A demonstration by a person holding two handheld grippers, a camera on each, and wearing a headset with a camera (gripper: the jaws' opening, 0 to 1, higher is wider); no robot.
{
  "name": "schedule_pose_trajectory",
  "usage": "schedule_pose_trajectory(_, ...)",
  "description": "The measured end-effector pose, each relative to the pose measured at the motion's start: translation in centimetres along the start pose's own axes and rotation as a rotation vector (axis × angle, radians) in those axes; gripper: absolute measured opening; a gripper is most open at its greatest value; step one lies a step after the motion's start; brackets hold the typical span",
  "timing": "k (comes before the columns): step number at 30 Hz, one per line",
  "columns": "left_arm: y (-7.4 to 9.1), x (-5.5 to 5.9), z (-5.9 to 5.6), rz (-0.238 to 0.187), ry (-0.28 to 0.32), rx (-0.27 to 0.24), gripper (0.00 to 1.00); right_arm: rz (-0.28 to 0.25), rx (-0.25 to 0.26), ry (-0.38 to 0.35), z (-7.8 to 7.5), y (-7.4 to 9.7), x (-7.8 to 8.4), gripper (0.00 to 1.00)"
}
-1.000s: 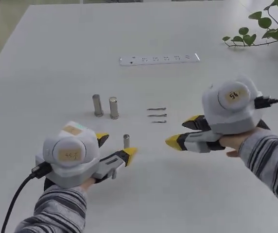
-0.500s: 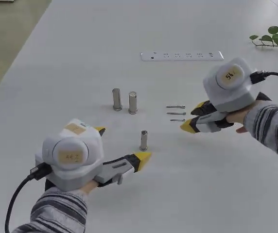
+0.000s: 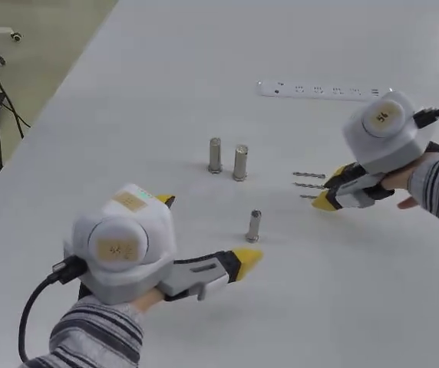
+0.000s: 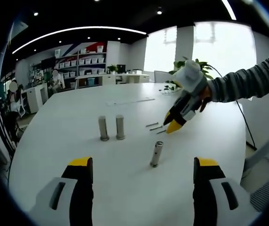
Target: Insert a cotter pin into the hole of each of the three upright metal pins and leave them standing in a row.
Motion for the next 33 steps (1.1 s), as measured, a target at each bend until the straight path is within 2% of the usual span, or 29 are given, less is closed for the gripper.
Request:
schedule_pose_trajectory(4, 0.20, 0.14, 0.31, 0.003, -0.016, -0.016, 0.85, 0.009, -0.028, -0.006, -0.11, -0.36, 0.01, 0.16)
schedule_pose_trajectory(6, 0.18, 0.33, 0.41, 0.009, -0.009, -0.017, 0.84, 0.029, -0.034, 0.018, -0.14, -0.54, 0.17, 0.15)
schedule_pose_trajectory(11, 0.23, 0.45, 0.63, 0.016, -0.011, -0.023, 0.82, 0.044, -0.055, 0.028, -0.10, -0.74, 0.17, 0.11)
schedule_pose_trajectory(18, 0.31, 0.90, 0.78, 0.031, -0.009, -0.025, 0.80, 0.056, -0.058, 0.068, 0.02, -0.94, 0.17, 0.05)
schedule_pose_trajectory(21, 0.39, 1.00, 0.67, 0.034, -0.001, -0.019, 0.77, 0.076, -0.052, 0.137, -0.02, -0.97, 0.28, 0.00)
schedule_pose_trajectory(23, 0.44, 1.00, 0.62, 0.034, 0.002, -0.016, 0.76, 0.104, -0.050, 0.186, 0.02, -0.91, 0.41, 0.00)
schedule_pose_trajectory(26, 0.51, 0.79, 0.61, 0.020, 0.011, -0.013, 0.76, 0.120, -0.042, 0.224, 0.14, -1.03, 0.33, 0.00)
schedule_pose_trajectory(30, 0.59, 0.65, 0.56, 0.015, 0.018, -0.013, 0.75, 0.120, -0.043, 0.256, 0.17, -1.00, 0.41, 0.00)
schedule_pose_trajectory(33, 0.73, 0.48, 0.48, 0.014, 0.014, -0.011, 0.74, 0.086, -0.057, 0.255, 0.59, -0.84, 0.41, 0.00)
Point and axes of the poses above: the centre of the closed fingertips' face, and the gripper's own axes: y roughly backward along the fingers, z roughly to its left, x roughly out of its underside, the point moved 1 cm from there along y, roughly backward along the fingers, and after that the axes turned 3 degrees about y, right-handed, at the moved point
